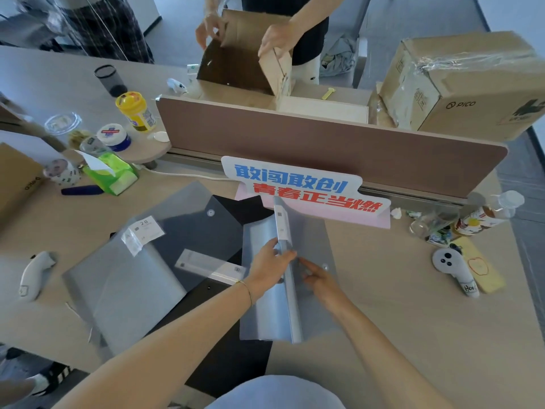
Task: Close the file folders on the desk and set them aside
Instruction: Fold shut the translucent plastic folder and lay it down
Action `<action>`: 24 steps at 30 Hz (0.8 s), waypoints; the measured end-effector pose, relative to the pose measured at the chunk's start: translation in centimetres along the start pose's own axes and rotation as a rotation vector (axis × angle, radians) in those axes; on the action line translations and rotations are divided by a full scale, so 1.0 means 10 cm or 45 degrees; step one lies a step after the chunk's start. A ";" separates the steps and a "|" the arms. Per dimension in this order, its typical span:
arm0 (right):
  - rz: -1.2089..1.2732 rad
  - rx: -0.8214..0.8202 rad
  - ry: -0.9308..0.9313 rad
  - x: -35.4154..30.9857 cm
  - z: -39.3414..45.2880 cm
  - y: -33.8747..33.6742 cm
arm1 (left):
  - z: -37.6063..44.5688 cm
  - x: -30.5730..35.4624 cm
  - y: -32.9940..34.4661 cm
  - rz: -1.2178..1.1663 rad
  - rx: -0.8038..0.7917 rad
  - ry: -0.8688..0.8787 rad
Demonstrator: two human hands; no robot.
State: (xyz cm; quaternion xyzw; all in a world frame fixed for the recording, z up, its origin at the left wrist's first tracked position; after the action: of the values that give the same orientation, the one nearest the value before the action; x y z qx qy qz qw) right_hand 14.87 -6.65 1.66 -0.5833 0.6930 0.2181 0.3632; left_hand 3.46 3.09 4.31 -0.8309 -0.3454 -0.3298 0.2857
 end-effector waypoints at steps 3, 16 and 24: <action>-0.016 0.016 -0.051 -0.06 -0.05 0.02 | -0.12 0.07 -0.15 0.204 0.103 0.106; -0.066 0.123 -0.133 -0.13 -0.09 0.10 | -0.77 0.37 -0.74 0.676 0.454 0.581; 0.329 0.139 -0.173 -0.20 -0.20 -0.08 | -0.80 0.45 -0.88 -0.103 0.221 0.725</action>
State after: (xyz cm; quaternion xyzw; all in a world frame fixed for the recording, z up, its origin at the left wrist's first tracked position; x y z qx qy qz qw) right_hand 15.28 -6.95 4.56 -0.4523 0.7470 0.2640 0.4095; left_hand -3.63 4.48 14.82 -0.6627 -0.3112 -0.5300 0.4278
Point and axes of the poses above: each hand's wrist, its own z-axis towards the middle knuckle, its own y-axis out of the palm, x = y × z, the point moved 4 cm from there along z, towards the middle knuckle, and after that the axes turned 4 degrees about z, right-handed, at the moved point
